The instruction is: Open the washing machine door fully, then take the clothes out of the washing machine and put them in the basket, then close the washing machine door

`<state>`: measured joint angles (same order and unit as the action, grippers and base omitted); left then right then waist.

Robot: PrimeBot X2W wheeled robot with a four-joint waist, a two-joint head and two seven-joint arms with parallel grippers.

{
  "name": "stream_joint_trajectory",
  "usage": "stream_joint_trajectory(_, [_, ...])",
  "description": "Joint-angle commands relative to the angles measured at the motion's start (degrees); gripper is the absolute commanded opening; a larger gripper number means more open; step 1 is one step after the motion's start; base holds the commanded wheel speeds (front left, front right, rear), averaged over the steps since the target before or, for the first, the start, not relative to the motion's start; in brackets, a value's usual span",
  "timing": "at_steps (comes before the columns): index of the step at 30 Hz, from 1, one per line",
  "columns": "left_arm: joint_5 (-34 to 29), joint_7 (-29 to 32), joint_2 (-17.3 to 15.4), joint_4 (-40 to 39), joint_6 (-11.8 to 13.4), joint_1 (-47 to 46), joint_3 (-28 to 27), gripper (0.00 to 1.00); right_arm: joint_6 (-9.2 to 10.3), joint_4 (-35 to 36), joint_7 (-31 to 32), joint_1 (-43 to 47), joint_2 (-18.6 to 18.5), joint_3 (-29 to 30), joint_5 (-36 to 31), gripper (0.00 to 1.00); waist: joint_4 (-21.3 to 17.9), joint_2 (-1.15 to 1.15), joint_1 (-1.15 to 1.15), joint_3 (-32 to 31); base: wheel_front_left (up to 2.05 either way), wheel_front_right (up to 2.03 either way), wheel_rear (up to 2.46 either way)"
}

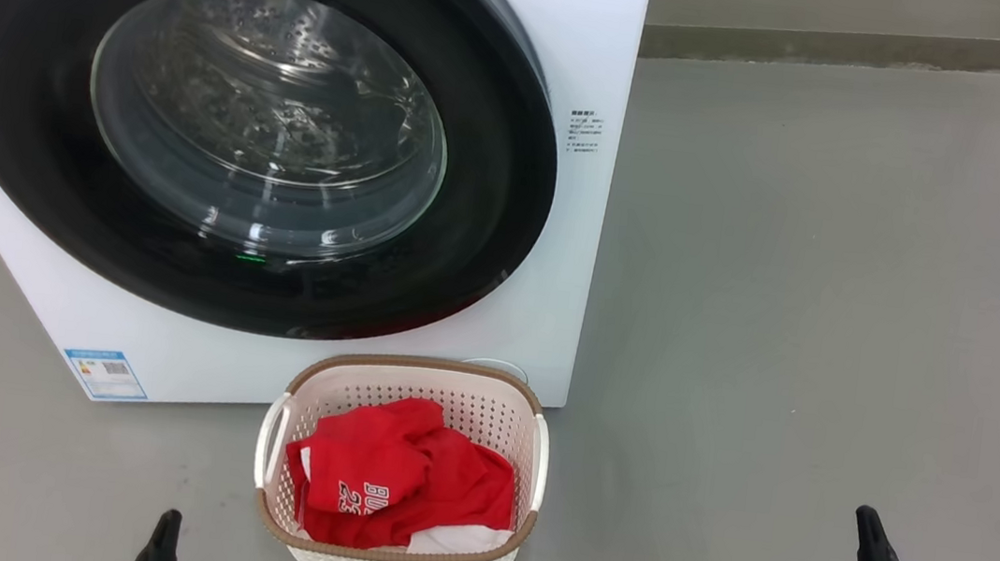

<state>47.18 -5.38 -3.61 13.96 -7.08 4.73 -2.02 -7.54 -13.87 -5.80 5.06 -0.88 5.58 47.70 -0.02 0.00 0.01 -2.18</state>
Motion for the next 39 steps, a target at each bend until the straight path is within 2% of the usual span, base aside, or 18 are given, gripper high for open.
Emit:
stream_joint_trajectory(1, [1.09, 0.24, -0.32, -1.11, -0.18, -2.54, -1.28, 0.0, 0.02, 1.28, 0.34, -2.94, -0.9, -0.08, 1.4, 0.0, 0.0, 0.0, -0.01, 0.02, 0.0, 0.0, 0.0])
stream_joint_trajectory(39, [24.6, 6.49, 0.24, -0.47, -0.3, -7.03, -3.03, 0.0, 0.04, 0.51, 6.76, -7.4, -1.5, 0.49, 24.46, 0.0, 0.01, 0.0, -0.01, 1.27, 0.0, 0.0, 0.0])
